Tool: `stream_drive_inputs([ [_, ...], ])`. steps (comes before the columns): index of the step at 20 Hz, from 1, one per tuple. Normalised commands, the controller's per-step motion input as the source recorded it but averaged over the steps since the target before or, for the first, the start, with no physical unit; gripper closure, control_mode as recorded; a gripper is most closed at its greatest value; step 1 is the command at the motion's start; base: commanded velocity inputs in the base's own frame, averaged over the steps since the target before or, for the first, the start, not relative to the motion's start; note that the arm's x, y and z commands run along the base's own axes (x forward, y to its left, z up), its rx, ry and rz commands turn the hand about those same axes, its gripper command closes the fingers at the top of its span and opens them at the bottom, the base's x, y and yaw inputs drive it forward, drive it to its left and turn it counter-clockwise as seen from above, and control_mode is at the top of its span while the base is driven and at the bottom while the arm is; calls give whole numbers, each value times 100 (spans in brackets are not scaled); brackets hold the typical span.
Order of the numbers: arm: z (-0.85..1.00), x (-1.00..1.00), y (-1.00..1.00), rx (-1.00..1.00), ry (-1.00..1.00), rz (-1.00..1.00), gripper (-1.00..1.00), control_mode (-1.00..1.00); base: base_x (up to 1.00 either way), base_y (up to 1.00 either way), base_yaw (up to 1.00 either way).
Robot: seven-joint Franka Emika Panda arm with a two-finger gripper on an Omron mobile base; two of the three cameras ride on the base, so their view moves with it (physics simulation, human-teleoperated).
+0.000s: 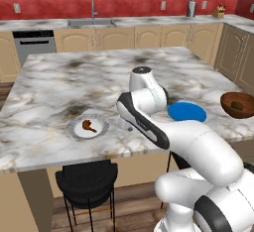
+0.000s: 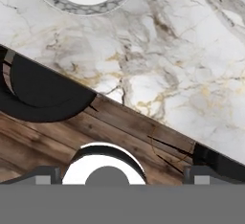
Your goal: Pick the chicken drumstick and avocado from their plates and place them in the bowl. Then put the bowl in the fridge.
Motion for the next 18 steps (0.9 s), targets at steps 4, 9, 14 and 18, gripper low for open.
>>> stream_drive_inputs([
  [4, -4, 11, 69, 4, 0, 0, -100, -100, 0, 0, 0],
  [9, -14, 28, 55, 2, 0, 0, -100, -100, 0, 0, 0],
  [14, -19, 36, 41, 7, 0, 0, -100, -100, 0, 0, 0],
  [18, -22, 40, 39, 7, 0, 0, -100, -100, 0, 0, 0],
])
